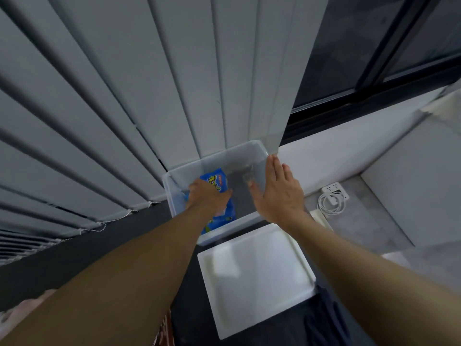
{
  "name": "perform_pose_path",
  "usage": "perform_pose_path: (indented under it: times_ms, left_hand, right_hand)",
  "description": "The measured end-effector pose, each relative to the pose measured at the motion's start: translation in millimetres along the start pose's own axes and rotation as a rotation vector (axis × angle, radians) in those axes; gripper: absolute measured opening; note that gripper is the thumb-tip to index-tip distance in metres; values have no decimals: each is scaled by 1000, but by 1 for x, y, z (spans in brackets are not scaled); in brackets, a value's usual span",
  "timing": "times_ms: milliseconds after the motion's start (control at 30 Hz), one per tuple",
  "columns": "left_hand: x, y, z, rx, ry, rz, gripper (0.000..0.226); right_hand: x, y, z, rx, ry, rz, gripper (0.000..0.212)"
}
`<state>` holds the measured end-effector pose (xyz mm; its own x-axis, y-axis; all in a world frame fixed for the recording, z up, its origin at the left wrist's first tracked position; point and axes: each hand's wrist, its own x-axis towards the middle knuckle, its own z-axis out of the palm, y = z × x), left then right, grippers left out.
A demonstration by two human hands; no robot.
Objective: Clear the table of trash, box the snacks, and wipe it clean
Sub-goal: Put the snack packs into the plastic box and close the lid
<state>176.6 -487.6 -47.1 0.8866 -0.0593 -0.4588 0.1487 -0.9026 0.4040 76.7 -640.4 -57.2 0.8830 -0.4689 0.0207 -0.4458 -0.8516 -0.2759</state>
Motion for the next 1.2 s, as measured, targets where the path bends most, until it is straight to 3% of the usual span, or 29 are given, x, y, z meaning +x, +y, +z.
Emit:
perform_pose_path:
  times_ms: [100, 267, 367, 533, 800, 1000, 1200]
  left_hand:
    - [2, -5, 11, 136, -52, 63, 95]
    - [11, -22, 16, 698, -112, 577, 99]
    - [19, -29, 23, 842, -228, 563, 96]
    - [22, -33, 26, 832, -203, 490, 91]
    - [10, -37, 3, 811, -172, 537, 91]
    - [-3, -42, -37, 745, 28, 703, 76]
    - [-31, -70, -70, 620, 115, 587, 70]
  right_hand:
    - [0, 1, 0, -5, 17, -11, 85]
    - [0, -2, -1, -7, 27, -18, 85]
    - [-1, -2, -2, -9, 21, -22, 85]
    - [-1, -1, -1, -1, 18, -18, 84]
    - [-2, -2, -5, -15, -8, -14, 84]
    - [-1, -2, -18, -11, -74, -88, 85]
    - [-13, -37, -28, 9, -72, -202, 78]
